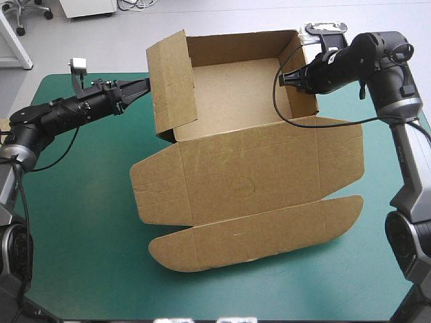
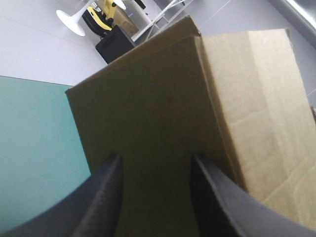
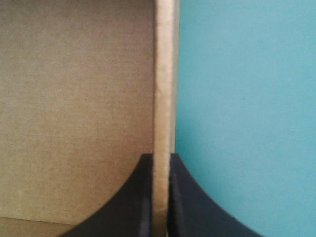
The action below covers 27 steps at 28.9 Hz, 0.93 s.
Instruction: Fold the box
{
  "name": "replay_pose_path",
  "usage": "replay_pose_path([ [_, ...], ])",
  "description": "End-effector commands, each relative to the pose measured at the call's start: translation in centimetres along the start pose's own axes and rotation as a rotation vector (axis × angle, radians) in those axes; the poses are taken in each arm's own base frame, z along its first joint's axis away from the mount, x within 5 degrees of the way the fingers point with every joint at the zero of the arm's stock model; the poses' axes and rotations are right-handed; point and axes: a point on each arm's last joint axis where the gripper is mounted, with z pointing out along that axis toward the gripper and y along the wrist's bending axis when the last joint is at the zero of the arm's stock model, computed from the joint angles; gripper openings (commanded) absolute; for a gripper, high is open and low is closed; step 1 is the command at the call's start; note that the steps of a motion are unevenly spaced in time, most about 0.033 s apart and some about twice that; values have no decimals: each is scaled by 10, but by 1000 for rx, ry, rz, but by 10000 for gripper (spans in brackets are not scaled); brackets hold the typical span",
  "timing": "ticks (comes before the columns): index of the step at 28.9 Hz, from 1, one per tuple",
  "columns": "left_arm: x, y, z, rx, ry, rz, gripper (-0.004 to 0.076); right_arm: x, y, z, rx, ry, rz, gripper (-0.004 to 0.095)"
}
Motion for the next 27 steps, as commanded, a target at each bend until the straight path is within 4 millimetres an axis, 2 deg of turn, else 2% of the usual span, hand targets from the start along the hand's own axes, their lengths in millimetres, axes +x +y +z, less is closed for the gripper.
replay_pose_path([
  [1,-15,-47,-3,214,-75,20,346,-3,7,-33,-26,-74,2,-18],
  [8,-15,-60,5,235,-36,65,357,-3,6,-21,-32,-49,7,-18],
  [12,-14,-60,7,226,-31,67,357,-3,5,-16,-33,-38,10,-18],
  [19,-8,-48,10,84,29,94,357,-3,5,-14,-28,-34,9,-17],
  [23,-5,-52,18,40,70,107,357,-3,4,-14,-22,-34,15,-17],
  [27,-2,-60,35,-115,151,182,357,-3,4,-14,-22,-34,28,-13],
])
